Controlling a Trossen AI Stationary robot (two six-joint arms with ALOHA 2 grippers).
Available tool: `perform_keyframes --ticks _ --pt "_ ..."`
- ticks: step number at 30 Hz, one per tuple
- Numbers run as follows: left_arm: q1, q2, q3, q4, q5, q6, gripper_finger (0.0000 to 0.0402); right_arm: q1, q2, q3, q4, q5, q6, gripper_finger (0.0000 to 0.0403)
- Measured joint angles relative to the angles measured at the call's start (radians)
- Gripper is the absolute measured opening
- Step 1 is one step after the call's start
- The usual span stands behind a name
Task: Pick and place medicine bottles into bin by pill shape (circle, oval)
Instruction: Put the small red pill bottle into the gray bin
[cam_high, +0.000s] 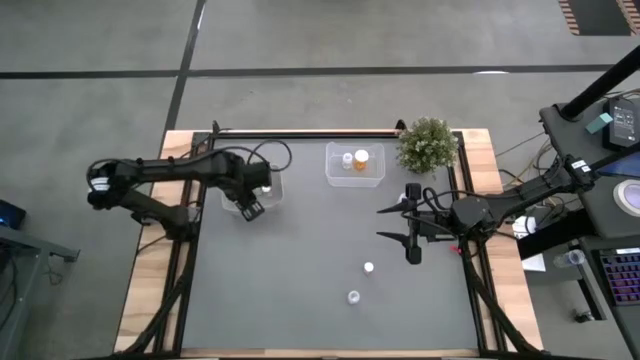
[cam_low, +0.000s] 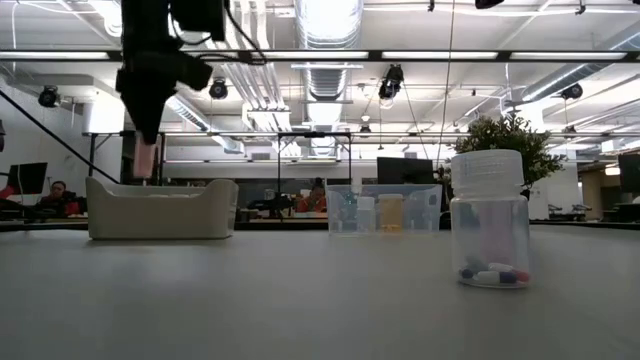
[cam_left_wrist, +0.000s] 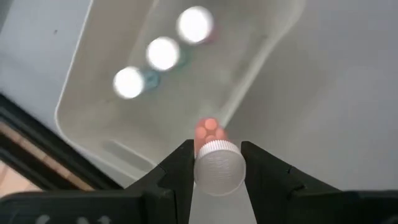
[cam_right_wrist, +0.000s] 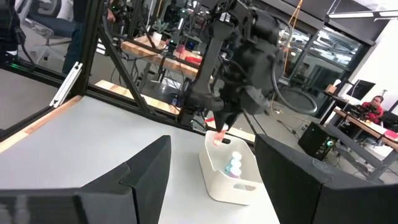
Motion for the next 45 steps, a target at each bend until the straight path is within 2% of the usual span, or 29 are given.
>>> perform_keyframes --ticks 9,17,26,45 --pt "0.163 -0.024 -0.132 0.124 0.010 0.097 0.0105 0.000 0.000 0.000 0.003 0.000 -0.013 0.0224" --pt "0.233 -0.021 -0.216 0.229 0.071 0.126 0.0105 -0.007 0.000 0.000 0.003 0.001 -0.016 0.0224" --pt "0.266 -0.020 -0.281 0.285 0.084 0.125 0.0105 -0.007 0.000 0.000 0.002 0.001 -0.017 0.0224" --pt "0.266 0.001 -0.281 0.304 0.082 0.149 0.0112 -0.007 0.000 0.000 0.002 0.001 -0.019 0.0224"
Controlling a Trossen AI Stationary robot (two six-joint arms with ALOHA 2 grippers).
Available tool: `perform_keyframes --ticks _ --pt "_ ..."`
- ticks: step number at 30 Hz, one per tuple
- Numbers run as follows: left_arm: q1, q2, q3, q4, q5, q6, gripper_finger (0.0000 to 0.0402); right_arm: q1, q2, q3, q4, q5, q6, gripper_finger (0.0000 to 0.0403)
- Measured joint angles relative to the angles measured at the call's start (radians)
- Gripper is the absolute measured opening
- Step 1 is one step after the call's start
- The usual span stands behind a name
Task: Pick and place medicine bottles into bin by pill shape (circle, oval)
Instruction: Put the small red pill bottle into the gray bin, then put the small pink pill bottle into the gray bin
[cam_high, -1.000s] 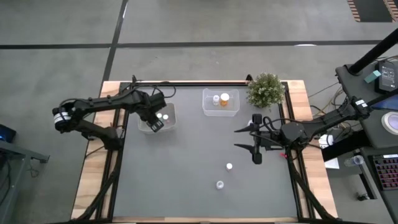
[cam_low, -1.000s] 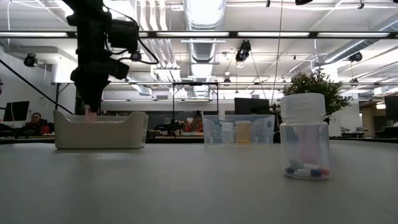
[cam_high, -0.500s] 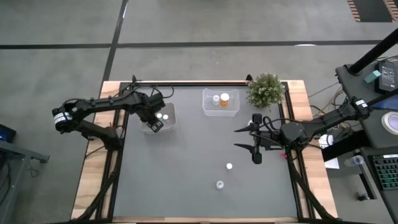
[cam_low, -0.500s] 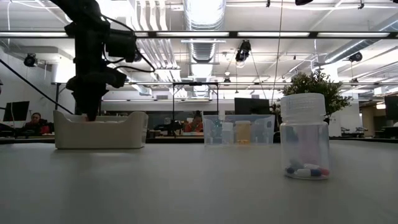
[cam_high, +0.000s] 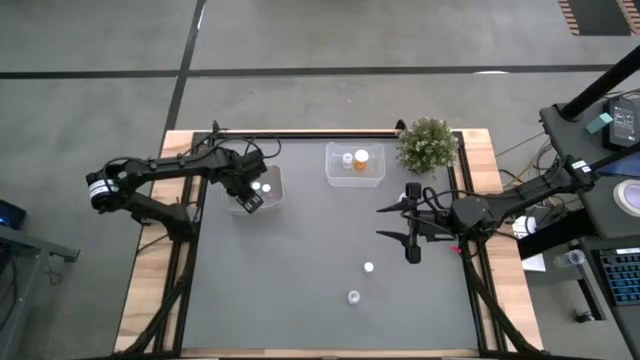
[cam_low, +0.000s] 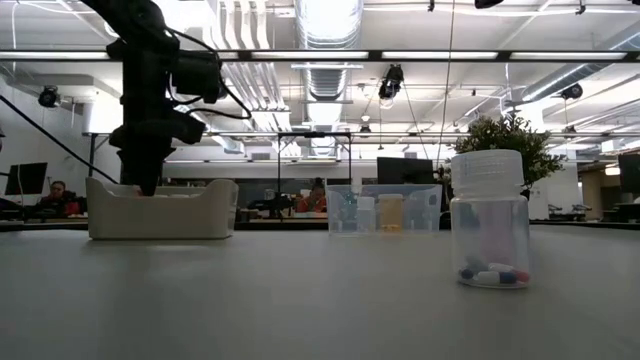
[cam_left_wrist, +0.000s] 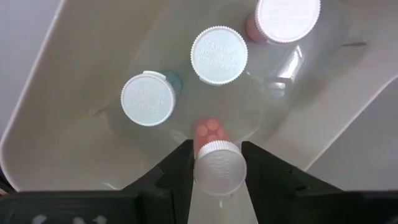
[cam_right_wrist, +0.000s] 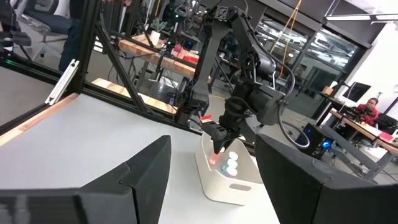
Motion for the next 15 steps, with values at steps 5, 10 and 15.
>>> perform_keyframes --ticks 5,10,15 --pt "0.000 0.000 0.000 0.000 -0.001 0.000 0.0143 0.000 0.000 0.000 0.000 0.000 0.000 0.0224" --pt "0.000 -0.001 0.000 -0.001 -0.002 0.000 0.0164 0.000 0.000 0.000 0.000 0.000 0.000 0.0224" --pt "0.000 -0.015 0.000 -0.006 -0.002 0.000 0.0169 0.000 0.000 0.000 0.000 0.000 0.000 0.0224"
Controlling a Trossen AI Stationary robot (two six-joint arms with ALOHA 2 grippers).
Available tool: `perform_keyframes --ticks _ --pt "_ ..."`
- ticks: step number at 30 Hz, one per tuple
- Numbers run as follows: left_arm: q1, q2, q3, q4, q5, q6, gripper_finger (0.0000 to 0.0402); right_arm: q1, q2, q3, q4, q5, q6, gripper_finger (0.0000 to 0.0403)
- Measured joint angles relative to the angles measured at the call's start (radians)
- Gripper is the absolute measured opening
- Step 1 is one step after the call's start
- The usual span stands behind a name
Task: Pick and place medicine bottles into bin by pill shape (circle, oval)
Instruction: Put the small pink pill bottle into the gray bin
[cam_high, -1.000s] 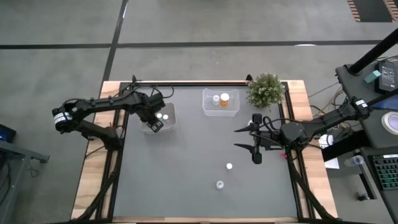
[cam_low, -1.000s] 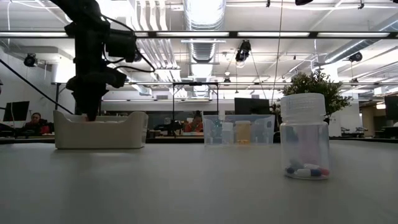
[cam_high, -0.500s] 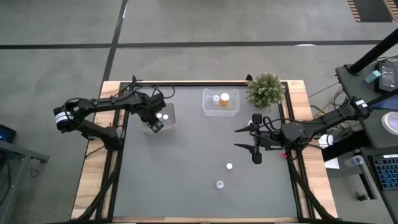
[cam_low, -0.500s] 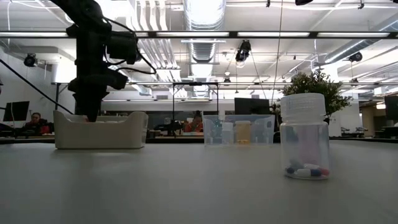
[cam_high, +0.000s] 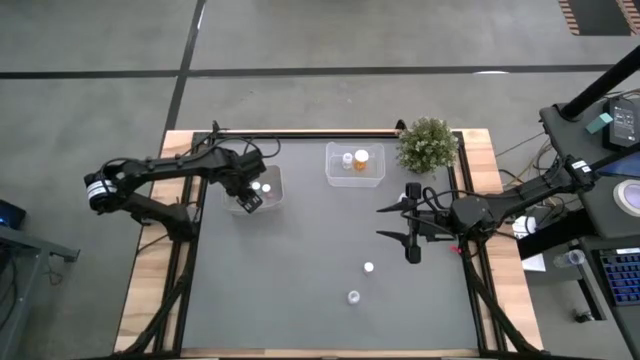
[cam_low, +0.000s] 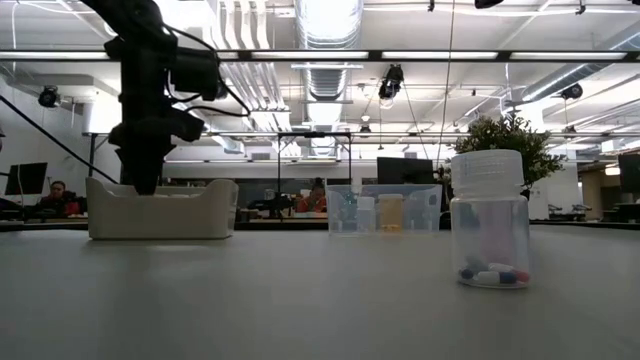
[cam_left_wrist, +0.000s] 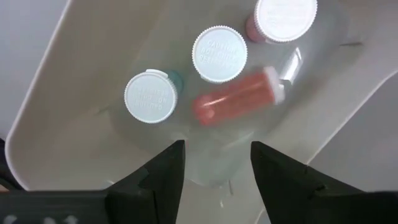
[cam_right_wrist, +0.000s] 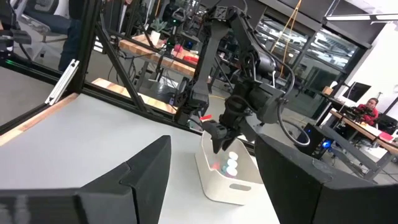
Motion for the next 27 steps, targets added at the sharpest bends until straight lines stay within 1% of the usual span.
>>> perform_keyframes --ticks 5,6,9,14,17,20,22,24,27 --pt "0.000 -0.008 0.000 0.001 0.000 0.002 0.0169 0.000 0.000 0.000 0.000 0.000 0.000 0.0224" --pt "-0.001 -0.009 0.000 0.005 0.000 0.023 0.0169 0.000 0.000 0.000 0.000 0.000 0.000 0.0224" --pt "-0.015 -0.009 0.000 0.005 0.000 0.132 0.0168 0.000 0.000 0.000 0.000 0.000 -0.002 0.0224" --pt "-0.031 0.004 -0.009 0.008 0.001 0.366 0.0160 0.000 0.000 0.000 0.000 0.000 -0.005 0.0224" --pt "-0.031 0.013 -0.017 0.018 0.001 0.455 0.0152 0.000 0.000 0.000 0.000 0.000 -0.005 0.0224" --pt "-0.031 0.016 -0.018 0.049 0.004 0.496 0.0141 0.000 0.000 0.000 -0.010 0.000 -0.005 0.0224" --pt "-0.031 0.016 -0.018 0.076 0.025 0.518 0.0134 0.000 0.000 0.000 -0.026 0.000 -0.004 0.0224" --pt "-0.031 0.016 -0.018 0.101 0.049 0.524 0.0129 -0.003 0.000 -0.001 -0.032 0.010 0.001 0.0224" --pt "-0.031 0.016 -0.018 0.100 0.052 0.523 0.0125 -0.017 0.003 -0.001 -0.034 0.035 0.017 0.0224"
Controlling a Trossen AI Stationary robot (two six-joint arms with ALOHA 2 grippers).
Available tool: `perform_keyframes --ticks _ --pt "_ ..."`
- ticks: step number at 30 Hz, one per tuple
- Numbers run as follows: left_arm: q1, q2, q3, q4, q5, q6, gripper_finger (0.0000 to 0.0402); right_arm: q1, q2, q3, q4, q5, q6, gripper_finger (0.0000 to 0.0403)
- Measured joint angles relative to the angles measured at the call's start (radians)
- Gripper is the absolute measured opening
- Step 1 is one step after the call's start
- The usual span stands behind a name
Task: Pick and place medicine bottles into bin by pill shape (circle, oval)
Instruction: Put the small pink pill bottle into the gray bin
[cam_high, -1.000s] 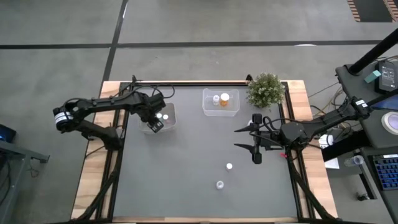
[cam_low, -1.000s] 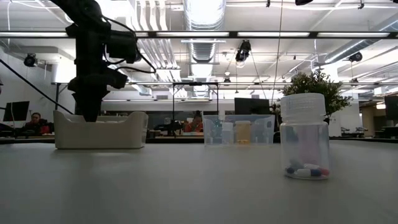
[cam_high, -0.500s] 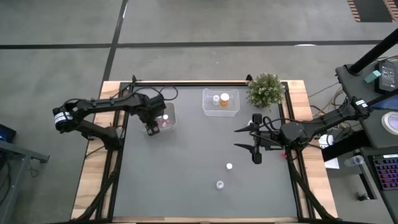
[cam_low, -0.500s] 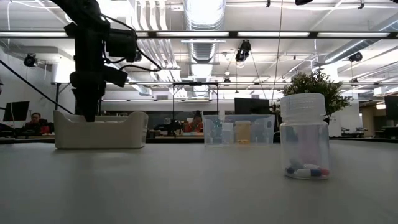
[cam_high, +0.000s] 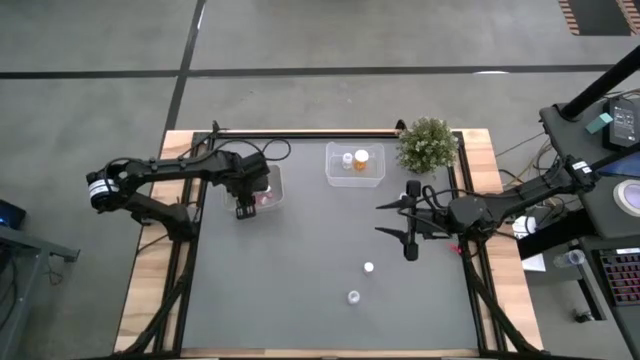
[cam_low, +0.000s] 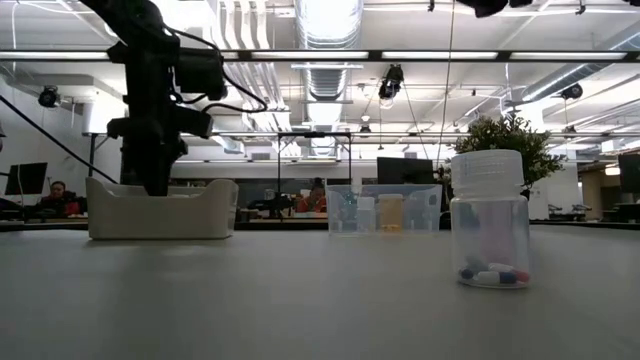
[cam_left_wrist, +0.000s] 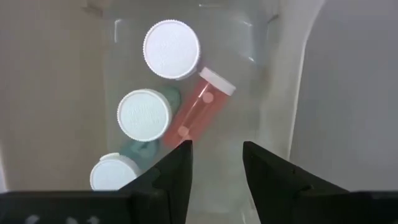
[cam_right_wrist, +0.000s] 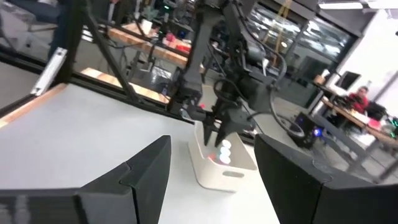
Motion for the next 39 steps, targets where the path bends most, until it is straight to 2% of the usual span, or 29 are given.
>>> perform_keyframes --ticks 5,11,14,21,25,32,39 --pt "0.000 0.000 -0.006 0.002 0.000 0.047 0.0125 -0.066 0.020 0.000 -0.005 0.001 0.001 0.0224" --pt "0.002 0.000 -0.034 0.019 -0.003 0.141 0.0125 -0.195 0.031 0.000 -0.003 0.001 -0.007 0.0224" --pt "0.001 0.002 -0.041 0.036 -0.035 0.164 0.0125 -0.243 0.036 0.000 -0.002 0.001 0.002 0.0224" --pt "0.001 0.002 -0.032 0.077 -0.083 0.236 0.0137 -0.288 0.042 0.000 0.021 -0.003 0.001 0.0224" --pt "-0.004 -0.003 0.008 0.032 -0.082 0.225 0.0141 -0.299 0.042 0.000 0.042 -0.003 0.001 0.0224" --pt "-0.026 -0.030 0.084 -0.097 -0.079 0.093 0.0141 -0.299 0.042 0.002 0.058 -0.003 0.031 0.0224" --pt "-0.106 -0.075 0.149 -0.098 -0.062 0.013 0.0141 -0.299 0.042 0.027 0.041 -0.059 0.184 0.0224"
